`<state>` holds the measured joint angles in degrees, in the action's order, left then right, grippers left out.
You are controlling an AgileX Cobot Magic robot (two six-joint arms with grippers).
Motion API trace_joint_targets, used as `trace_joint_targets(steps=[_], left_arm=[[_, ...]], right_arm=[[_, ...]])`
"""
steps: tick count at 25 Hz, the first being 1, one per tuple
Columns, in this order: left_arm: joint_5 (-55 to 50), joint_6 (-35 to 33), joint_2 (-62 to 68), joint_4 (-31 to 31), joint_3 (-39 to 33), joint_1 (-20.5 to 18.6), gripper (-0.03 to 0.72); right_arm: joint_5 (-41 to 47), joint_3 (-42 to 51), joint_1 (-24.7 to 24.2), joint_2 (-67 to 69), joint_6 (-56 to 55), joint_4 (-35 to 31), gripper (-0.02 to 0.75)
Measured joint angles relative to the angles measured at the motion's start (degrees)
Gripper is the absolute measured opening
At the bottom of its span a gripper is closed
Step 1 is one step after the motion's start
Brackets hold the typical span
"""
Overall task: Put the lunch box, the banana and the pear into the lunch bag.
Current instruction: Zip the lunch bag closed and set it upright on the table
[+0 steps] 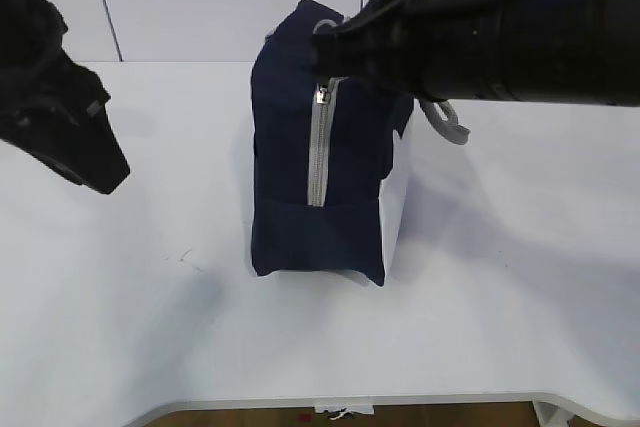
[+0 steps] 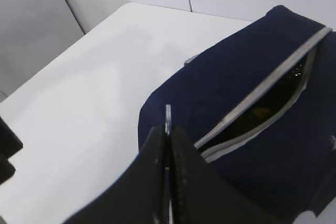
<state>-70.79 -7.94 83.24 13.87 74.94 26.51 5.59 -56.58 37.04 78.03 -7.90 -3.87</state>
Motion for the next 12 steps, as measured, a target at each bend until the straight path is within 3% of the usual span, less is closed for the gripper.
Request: trace_joint_targets(steps=[5, 12], left_arm=[[6.9, -1.5, -1.3, 0.0, -4.8, 0.0, 0.243], [21.6, -6.7, -1.5, 4.3, -8.8, 0.0, 0.243]], right_arm=[[0.7, -3.6, 0.0, 2.7, 0.0, -5.0, -0.009], [3.6, -7.3, 0.0, 3.1, 0.0, -6.0, -0.009]])
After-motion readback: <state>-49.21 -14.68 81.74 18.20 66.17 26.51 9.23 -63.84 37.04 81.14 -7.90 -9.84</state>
